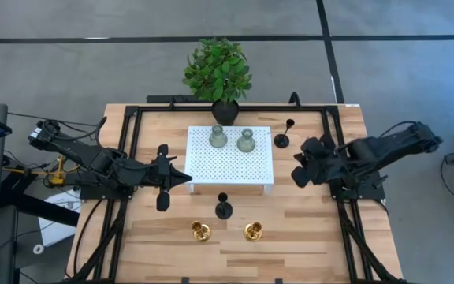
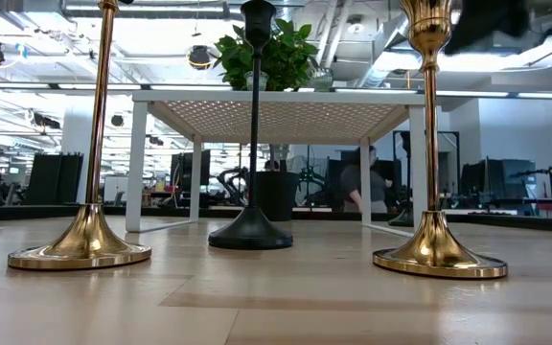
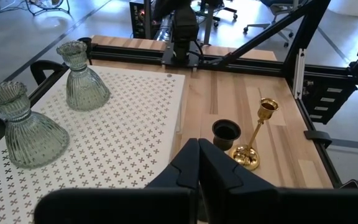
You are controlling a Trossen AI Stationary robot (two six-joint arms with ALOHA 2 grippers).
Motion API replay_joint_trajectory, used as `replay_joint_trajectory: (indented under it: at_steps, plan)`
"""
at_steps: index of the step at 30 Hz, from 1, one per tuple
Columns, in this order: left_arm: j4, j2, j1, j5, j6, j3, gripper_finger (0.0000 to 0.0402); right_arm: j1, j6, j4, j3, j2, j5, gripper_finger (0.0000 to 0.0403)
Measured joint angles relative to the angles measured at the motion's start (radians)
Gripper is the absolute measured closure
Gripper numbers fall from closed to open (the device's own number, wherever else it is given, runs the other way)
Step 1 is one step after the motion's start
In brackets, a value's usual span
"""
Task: Pick & Place candle stick holders
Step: Put the top black candle holder on the shelf
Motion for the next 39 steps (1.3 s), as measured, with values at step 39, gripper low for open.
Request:
replay_joint_trajectory:
  at_steps: [39]
  plan:
    - [0.000, 0.000, 0.000, 0.000, -0.003, 0.000, 0.0399, -0.360, -0.305, 0.894, -0.672, -0.145, 0.137, 0.0335]
